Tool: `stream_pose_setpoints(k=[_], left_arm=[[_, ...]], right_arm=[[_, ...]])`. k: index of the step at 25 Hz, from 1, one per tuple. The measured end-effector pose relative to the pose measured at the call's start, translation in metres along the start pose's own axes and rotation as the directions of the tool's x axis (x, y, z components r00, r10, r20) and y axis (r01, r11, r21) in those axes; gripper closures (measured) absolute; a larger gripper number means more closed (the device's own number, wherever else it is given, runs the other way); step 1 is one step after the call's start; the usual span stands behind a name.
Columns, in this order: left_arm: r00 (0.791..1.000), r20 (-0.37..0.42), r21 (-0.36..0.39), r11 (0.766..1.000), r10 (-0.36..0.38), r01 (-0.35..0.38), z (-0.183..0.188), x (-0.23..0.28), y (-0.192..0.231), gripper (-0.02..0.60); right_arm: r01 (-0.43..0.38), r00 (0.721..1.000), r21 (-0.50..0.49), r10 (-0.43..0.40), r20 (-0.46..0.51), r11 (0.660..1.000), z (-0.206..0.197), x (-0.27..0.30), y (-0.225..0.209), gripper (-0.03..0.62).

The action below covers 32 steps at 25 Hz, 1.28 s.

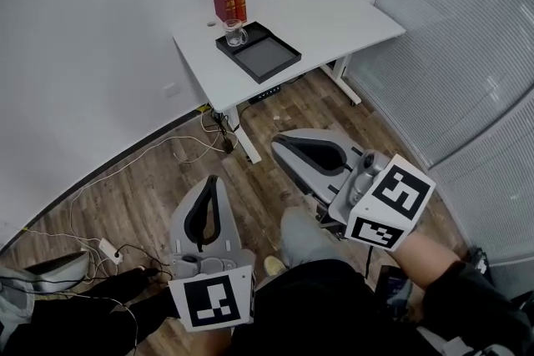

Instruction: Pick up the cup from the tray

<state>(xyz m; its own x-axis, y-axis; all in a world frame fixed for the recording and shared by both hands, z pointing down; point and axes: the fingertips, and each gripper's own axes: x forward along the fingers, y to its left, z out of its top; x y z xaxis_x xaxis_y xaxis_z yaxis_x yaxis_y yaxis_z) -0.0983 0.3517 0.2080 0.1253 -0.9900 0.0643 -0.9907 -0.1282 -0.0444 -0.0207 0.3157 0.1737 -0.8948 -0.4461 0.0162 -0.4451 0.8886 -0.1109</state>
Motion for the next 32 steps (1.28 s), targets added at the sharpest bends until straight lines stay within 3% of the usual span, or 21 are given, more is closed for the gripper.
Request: stream_pose_setpoints(k=[32], left_arm=[[0.999,-0.002,0.023,0.999,0.045,-0.045,-0.003,0.005,0.028,0.58]], right_arm=[[-0.036,0.999,-0.039,0.036,-0.007,0.999,-0.007,0.031,-0.002,0.58]])
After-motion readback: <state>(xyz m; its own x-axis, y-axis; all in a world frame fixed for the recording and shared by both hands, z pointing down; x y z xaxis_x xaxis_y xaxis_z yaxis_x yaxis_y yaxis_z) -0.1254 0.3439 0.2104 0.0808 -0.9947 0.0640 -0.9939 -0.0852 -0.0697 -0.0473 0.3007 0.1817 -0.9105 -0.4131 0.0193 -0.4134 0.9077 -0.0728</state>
